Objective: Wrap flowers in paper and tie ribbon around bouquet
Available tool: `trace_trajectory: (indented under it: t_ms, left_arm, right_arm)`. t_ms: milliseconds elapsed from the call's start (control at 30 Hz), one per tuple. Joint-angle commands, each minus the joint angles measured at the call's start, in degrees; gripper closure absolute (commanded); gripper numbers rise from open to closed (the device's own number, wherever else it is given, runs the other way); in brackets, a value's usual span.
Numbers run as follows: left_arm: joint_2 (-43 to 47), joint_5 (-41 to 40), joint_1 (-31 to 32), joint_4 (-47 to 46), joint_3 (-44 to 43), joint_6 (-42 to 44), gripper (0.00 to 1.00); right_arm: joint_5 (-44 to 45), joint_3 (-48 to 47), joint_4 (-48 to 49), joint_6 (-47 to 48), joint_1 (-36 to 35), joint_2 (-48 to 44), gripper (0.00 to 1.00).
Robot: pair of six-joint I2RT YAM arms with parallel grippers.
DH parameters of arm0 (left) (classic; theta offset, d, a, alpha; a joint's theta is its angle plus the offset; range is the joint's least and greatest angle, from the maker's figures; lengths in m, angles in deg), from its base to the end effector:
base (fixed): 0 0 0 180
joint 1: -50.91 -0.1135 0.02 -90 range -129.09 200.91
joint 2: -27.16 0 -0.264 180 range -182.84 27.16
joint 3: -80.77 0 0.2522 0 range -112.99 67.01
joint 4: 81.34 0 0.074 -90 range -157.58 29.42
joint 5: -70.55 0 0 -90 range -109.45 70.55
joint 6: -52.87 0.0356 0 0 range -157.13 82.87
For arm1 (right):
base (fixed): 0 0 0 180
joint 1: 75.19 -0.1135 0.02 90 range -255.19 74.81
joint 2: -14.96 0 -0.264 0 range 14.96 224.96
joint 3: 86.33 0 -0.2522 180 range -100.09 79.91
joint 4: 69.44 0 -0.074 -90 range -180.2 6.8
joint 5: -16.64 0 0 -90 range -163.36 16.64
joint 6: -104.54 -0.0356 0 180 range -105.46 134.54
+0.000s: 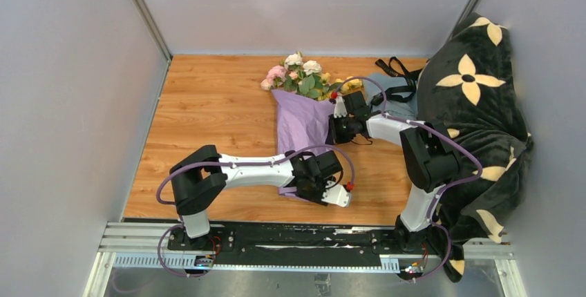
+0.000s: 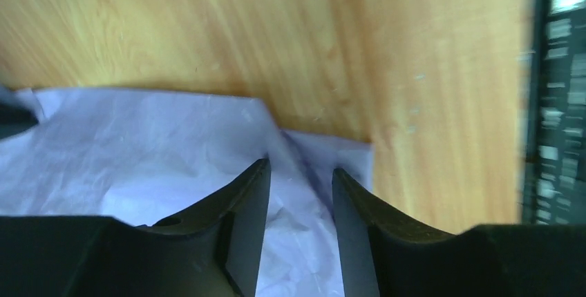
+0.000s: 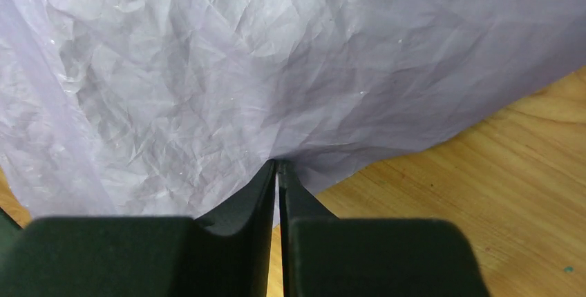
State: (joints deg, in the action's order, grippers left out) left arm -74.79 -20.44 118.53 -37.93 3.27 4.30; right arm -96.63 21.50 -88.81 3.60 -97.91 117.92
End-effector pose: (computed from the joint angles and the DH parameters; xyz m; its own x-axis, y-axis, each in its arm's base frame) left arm 0.1321 -0.3193 0.1659 0.3457 0.8981 -0.2720 0.9247 -0.2768 0.2614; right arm 0.3305 0.1536 0.1597 -0.8070 -0.1489 -0.5714 -0.4432 0.7923 0.4194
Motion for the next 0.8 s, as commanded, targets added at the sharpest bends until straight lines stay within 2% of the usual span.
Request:
trace_trajectory:
  t_ms: [0,67,100,133,233,367,600,767]
  left_arm:
    - [3.8,16.3,0.0,13.4,-9.8,-0.1,0.53]
    - [3.7,20.5,-4.0,15.5,-14.8,-4.3,0.53]
    - [2.6,22.5,-8.0,15.2,-16.4,-7.0,0.55]
    - [1.4,22.9,-10.0,14.2,-16.7,-8.3,0.59]
    - [-5.7,22.7,-21.5,12.0,-19.1,-15.9,0.72]
    - [-14.9,26.9,-31.4,10.6,-23.9,-22.9,0.84]
    - [-17.7,30.4,-42.3,-0.9,-25.4,-32.6,0.84]
    - [-19.7,36.7,-49.7,-5.5,-27.1,-39.7,0.76]
  right_arm:
    - [1.4,0.4,-0.6,0.7,1.1,3.1,0.90]
    - [1.3,0.4,-0.7,0.7,1.1,3.3,0.90]
    - [1.2,0.4,-0.8,0.8,1.1,3.4,0.90]
    - [1.2,0.3,-0.8,0.7,1.1,3.4,0.90]
    - [0.5,0.0,-1.0,0.4,1.1,3.9,0.90]
    - [0.2,0.0,-1.2,0.0,1.1,4.5,0.90]
    - [1.1,0.9,-2.0,0.2,1.1,6.0,0.90]
    - [1.7,0.5,-3.2,1.0,1.1,6.7,0.90]
